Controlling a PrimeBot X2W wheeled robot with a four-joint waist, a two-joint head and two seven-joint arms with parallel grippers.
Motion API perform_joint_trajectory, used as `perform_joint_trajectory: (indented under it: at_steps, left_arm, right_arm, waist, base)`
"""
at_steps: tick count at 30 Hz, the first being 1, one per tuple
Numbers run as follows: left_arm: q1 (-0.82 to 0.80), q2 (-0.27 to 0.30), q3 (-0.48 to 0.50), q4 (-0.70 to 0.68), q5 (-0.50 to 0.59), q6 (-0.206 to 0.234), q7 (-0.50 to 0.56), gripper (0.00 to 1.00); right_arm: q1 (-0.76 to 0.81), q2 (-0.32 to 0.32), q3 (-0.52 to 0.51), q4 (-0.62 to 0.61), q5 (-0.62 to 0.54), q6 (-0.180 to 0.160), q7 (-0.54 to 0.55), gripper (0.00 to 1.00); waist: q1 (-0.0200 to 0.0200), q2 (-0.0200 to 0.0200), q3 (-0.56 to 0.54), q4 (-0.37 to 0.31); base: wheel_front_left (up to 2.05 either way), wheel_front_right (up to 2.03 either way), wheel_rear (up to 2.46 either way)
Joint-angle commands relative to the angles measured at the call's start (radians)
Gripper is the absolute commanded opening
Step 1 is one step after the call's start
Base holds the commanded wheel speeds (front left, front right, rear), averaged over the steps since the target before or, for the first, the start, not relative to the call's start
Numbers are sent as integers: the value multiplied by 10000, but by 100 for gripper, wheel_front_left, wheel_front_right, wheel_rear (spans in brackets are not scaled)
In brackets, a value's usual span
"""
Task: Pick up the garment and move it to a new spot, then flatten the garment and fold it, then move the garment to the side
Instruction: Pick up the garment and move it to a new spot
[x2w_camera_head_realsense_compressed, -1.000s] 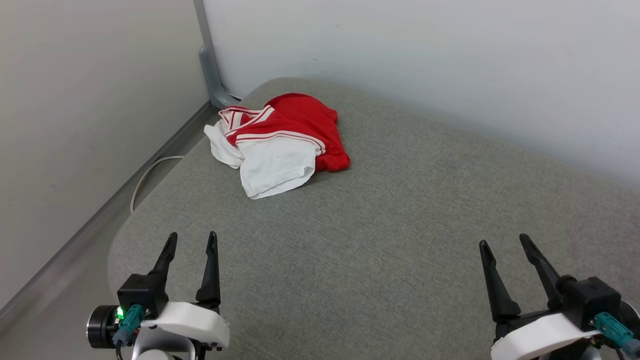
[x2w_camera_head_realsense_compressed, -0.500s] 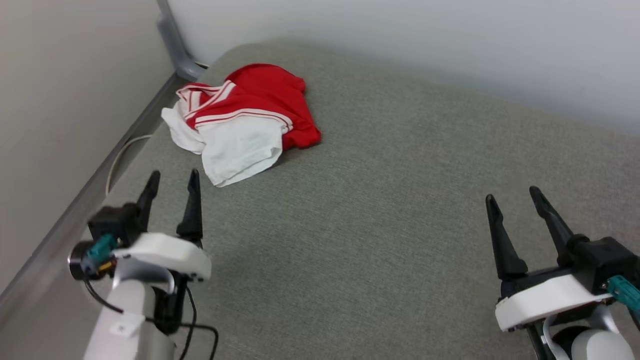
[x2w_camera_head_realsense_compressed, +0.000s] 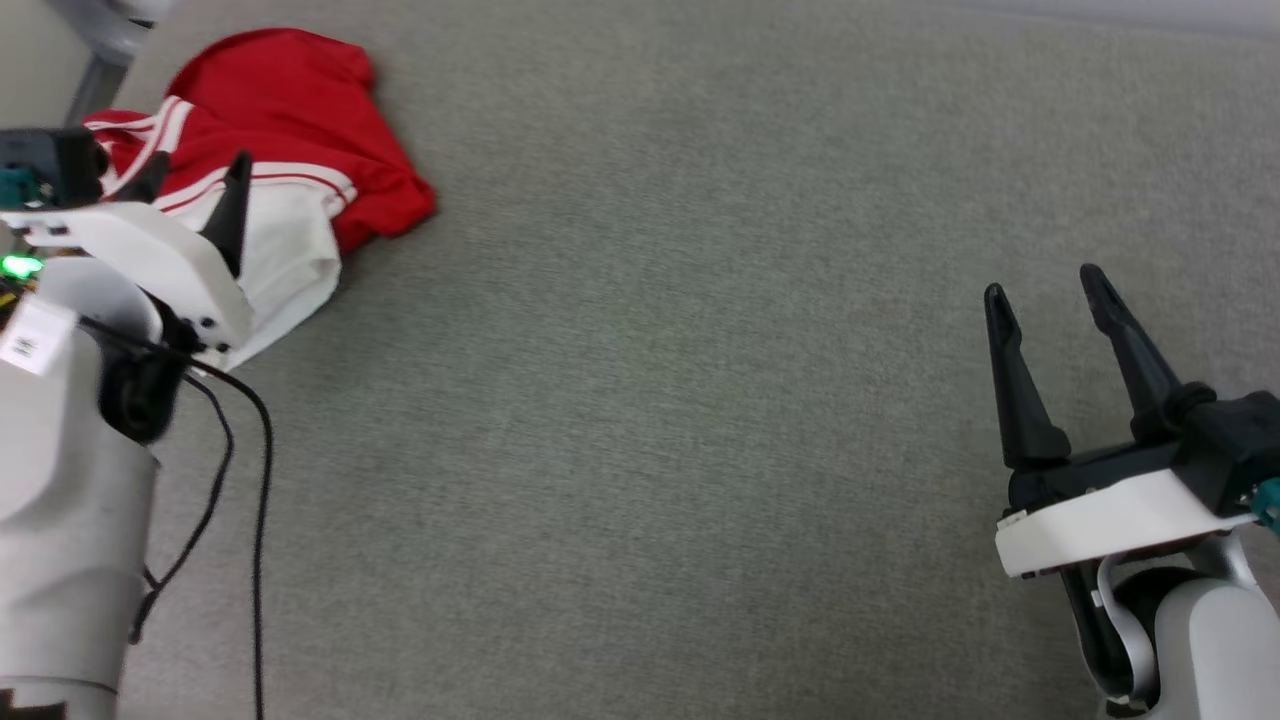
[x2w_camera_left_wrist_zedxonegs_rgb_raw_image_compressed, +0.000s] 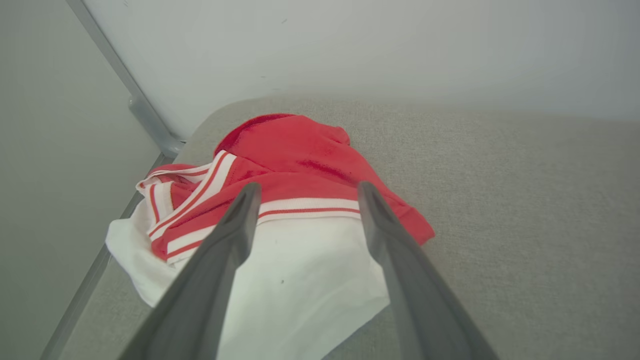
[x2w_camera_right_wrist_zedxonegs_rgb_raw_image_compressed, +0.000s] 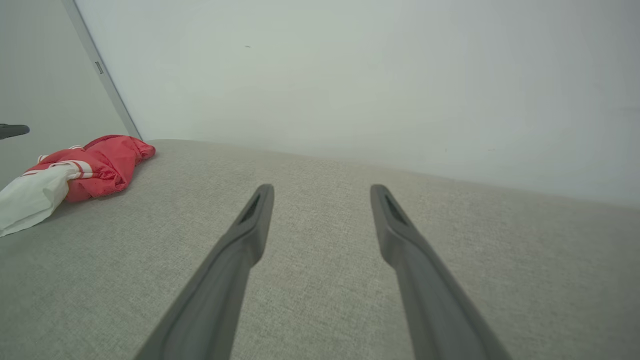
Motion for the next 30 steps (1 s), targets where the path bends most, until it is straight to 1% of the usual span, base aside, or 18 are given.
perform_joint_trajectory:
  at_steps: [1,6,10,13,17,18,19,20,23,26,30]
  left_arm:
    - [-405,361,-189,213,-398,-17,442,100]
    - [-1140,1442,-772,811,-1811,-19,2205,100]
    - [-1359,2065,-1128,1267,-2653,-18,3318,100]
    - [-1316,2318,-1313,1781,-3143,-8,4068,100]
    - [-837,2072,-1656,2767,-3680,2,5521,100]
    - [-726,1979,-1750,2936,-3758,2,5817,93]
    - [-684,1915,-1828,3041,-3816,2,5996,43]
    - [-676,1864,-1840,3080,-3871,2,5948,0]
    - [-721,1808,-1921,3027,-3748,-3,5334,0]
    - [-953,1857,-1852,2971,-3596,-5,4283,0]
    - [-1151,1950,-1845,2894,-3299,-9,2683,0]
  right_arm:
    - [-263,5,-18,-17,21,-5,-75,100]
    - [-554,7,49,5,96,-5,-167,100]
    - [-684,7,102,70,142,-5,-267,100]
    - [-793,7,172,145,196,-6,-337,100]
    - [-820,7,181,199,247,-5,-385,100]
    - [-826,7,182,215,256,-5,-392,100]
    - [-847,7,181,235,264,-5,-392,100]
    - [-886,7,173,256,264,-5,-385,100]
    - [-916,7,116,294,261,-5,-353,100]
    - [-884,7,29,388,245,-5,-383,100]
    - [-557,7,-48,617,365,-5,-453,100]
  waist:
    - [-1,0,919,-857]
    - [-1,0,1632,-1394]
    - [-1,0,2020,-1612]
    - [-1,0,2203,-1728]
    - [-1,0,2342,-1756]
    - [-1,0,2349,-1757]
    - [-1,0,2351,-1755]
    - [-1,0,2350,-1748]
    - [-1,0,2230,-1688]
    - [-1,0,1926,-1592]
    - [-1,0,1145,-1429]
  base:
    - [0,0,0]
    - [0,0,0]
    - [0,0,0]
    - [0,0,0]
    - [0,0,0]
    - [0,0,0]
    - [0,0,0]
    - [0,0,0]
    - [0,0,0]
    - [0,0,0]
    - [0,0,0]
